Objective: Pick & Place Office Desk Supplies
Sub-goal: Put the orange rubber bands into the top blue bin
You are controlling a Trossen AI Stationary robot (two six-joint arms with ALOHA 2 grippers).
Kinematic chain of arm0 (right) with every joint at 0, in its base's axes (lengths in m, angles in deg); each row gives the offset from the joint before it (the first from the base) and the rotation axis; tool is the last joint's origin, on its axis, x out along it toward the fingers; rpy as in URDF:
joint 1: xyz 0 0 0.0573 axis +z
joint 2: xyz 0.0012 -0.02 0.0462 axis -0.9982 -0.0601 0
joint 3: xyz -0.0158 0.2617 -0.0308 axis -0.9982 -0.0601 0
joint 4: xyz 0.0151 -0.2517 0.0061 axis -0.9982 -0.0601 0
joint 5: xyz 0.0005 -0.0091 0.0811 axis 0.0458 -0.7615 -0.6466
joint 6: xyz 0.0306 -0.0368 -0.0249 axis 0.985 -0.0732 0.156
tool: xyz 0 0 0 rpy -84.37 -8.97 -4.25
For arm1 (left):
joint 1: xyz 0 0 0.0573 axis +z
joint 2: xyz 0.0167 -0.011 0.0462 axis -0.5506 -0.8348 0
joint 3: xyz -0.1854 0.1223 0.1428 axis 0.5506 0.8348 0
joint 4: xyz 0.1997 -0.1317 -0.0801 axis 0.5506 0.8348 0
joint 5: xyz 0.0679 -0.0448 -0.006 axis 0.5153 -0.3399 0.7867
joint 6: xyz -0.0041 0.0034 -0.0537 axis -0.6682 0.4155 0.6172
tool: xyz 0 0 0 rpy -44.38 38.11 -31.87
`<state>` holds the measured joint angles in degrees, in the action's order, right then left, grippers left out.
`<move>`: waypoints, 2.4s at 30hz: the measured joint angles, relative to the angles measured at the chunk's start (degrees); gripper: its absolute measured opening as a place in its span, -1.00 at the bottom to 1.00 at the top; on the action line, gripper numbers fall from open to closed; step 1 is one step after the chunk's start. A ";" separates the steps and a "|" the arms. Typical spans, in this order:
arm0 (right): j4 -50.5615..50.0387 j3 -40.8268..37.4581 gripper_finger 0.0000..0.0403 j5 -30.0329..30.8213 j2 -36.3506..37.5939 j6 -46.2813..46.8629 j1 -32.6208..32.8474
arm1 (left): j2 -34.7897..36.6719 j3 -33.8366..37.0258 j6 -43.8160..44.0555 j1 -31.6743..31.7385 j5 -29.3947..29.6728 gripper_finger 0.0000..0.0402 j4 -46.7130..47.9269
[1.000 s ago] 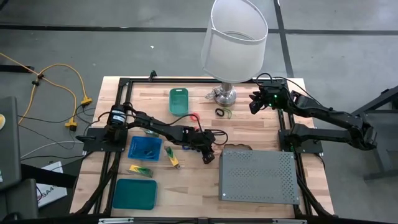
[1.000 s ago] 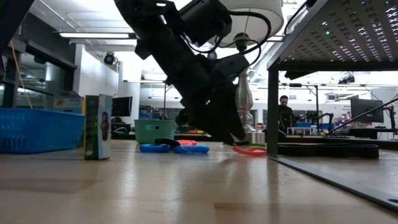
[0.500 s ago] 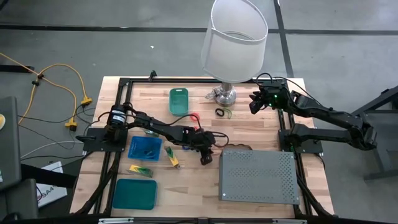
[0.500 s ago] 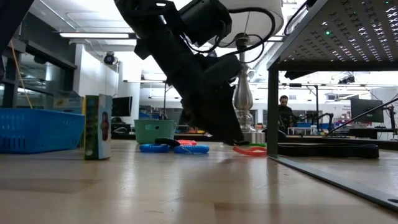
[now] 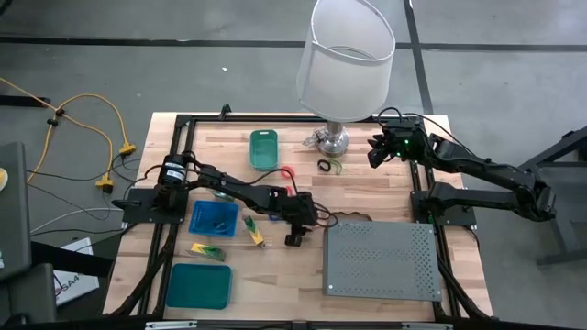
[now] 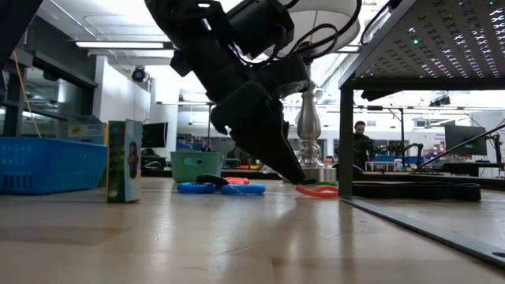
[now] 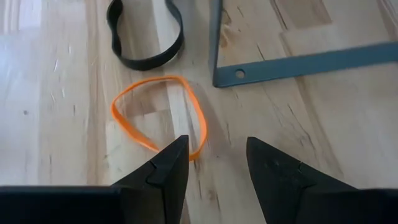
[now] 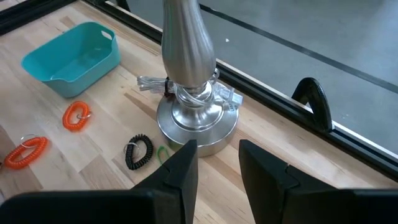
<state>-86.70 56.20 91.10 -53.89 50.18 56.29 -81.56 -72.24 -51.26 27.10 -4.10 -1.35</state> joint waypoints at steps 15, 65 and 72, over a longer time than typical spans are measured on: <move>0.00 0.00 -0.48 0.01 0.00 0.01 -0.01 | -0.01 0.02 -14.51 -1.14 6.57 -0.23 -0.04; 0.00 0.09 -0.48 -0.01 -0.02 0.01 -0.02 | -2.67 -0.04 -14.02 1.29 -0.07 -0.50 -1.75; 0.00 0.09 -0.48 -0.01 -0.02 0.00 -0.02 | -2.67 -0.04 -12.63 1.29 -0.16 -0.68 -1.60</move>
<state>-86.70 56.29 91.09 -53.92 50.19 56.27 -84.23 -72.29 -63.89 28.39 -4.27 -2.95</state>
